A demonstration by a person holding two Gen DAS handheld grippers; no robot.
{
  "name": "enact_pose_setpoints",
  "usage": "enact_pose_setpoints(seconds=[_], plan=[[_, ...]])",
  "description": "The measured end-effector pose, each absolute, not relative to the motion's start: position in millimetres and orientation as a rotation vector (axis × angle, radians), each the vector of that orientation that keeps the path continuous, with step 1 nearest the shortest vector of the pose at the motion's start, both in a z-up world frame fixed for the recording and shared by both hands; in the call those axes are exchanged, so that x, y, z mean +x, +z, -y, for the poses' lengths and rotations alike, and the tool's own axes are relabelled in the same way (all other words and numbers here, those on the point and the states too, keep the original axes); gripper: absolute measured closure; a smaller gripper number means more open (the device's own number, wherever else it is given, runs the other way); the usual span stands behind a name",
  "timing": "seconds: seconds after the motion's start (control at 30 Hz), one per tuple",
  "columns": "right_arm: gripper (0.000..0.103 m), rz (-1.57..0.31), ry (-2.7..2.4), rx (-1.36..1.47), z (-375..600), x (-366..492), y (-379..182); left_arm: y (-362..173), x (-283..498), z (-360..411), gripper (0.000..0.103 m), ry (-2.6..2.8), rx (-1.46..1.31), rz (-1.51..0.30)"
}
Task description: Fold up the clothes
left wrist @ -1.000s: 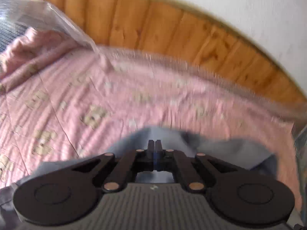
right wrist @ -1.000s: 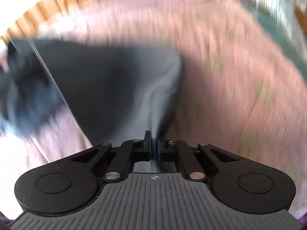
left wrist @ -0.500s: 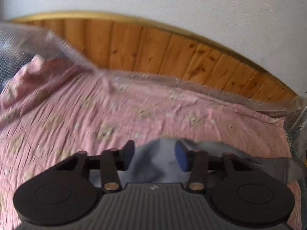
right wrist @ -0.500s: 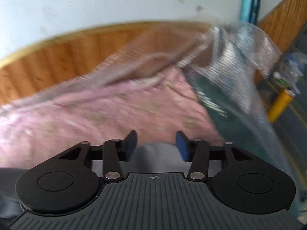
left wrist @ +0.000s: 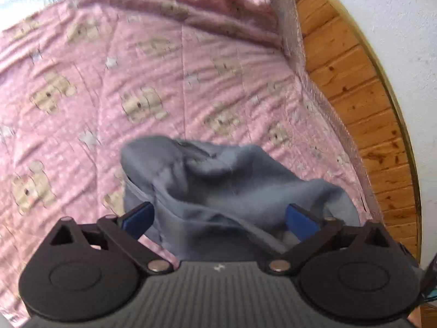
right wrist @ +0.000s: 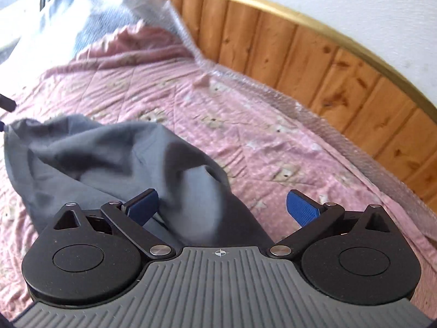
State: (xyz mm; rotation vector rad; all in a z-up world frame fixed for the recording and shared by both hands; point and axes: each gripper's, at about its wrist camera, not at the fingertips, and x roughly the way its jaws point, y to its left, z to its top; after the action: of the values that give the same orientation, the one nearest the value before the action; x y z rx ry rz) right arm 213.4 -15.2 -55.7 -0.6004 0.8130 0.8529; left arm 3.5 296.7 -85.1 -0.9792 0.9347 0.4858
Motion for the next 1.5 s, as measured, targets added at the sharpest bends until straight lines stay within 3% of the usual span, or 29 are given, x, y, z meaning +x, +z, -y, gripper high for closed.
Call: enact_pose_setpoints(seconds=[0.03,0.07,0.1,0.17,0.33,0.43,0.5,0.57,0.67,0.73,0.8,0.87,1.0,1.07,1.13,1.23,1.5], plan=[[0.05,-0.855,0.864,-0.639,1.2,221.2,-66.4,-90.4,12.8,-294.0,0.012,0.468,-0.99,-0.947],[0.087,-0.9,0.86,-0.646,-5.8,230.0,-74.1,-95.6,22.1,-291.2,0.069,0.451,-1.001,-0.959],[0.088,-0.946,0.849,-0.64,-9.9,239.4,-80.6,-100.9,31.4,-288.5,0.098,0.433,-1.011,-0.971],[0.095,-0.907,0.825,-0.601,-4.7,248.7,-54.5,-103.6,47.8,-285.3,0.099,0.389,-1.029,-0.963],[0.103,-0.602,0.742,-0.381,46.2,244.5,94.6,65.1,12.6,-292.7,0.099,0.06,-0.877,-0.43],[0.103,-0.406,0.668,-0.32,88.9,216.3,177.8,114.9,-27.7,-267.6,0.098,-0.051,-0.658,-0.301],[0.103,-0.39,0.64,-0.289,107.9,200.6,188.9,89.8,-36.1,-258.5,0.098,-0.03,-0.63,-0.42],[0.103,-0.49,0.632,-0.283,114.6,191.8,154.2,15.2,-33.0,-256.9,0.098,0.055,-0.684,-0.687],[0.101,-0.738,0.591,-0.286,118.3,182.0,56.6,-111.9,-41.5,-252.9,0.096,0.198,-0.723,-1.105],[0.092,-0.863,0.518,-0.298,127.8,163.8,-0.1,-154.6,-63.1,-258.2,0.09,0.236,-0.803,-1.198],[0.079,-0.925,0.457,-0.266,146.8,135.3,-34.6,-148.6,-82.8,-267.2,0.075,0.254,-0.845,-1.148],[0.041,-0.955,0.409,-0.165,177.9,109.8,-47.6,-126.1,-91.5,-280.3,0.059,0.271,-0.804,-1.085],[0.037,-1.031,0.275,0.08,254.8,83.2,-66.5,-77.9,-96.1,-315.7,0.041,0.287,-0.712,-0.945],[0.036,-1.036,0.199,0.229,293.0,83.6,-67.3,-60.7,-78.2,-330.2,0.014,0.294,-0.677,-0.884],[0.025,-0.991,0.131,0.434,331.6,92.3,-61.4,-60.5,-44.4,-337.0,0.001,0.288,-0.638,-0.883],[0.015,-0.891,0.03,0.745,385.2,95.2,-63.4,-83.1,8.2,-337.4,0.002,0.266,-0.579,-0.941],[0.015,-0.782,-0.292,1.032,501.2,72.9,-101.2,-147.2,97.6,-308.8,0.007,0.223,-0.502,-1.086]])
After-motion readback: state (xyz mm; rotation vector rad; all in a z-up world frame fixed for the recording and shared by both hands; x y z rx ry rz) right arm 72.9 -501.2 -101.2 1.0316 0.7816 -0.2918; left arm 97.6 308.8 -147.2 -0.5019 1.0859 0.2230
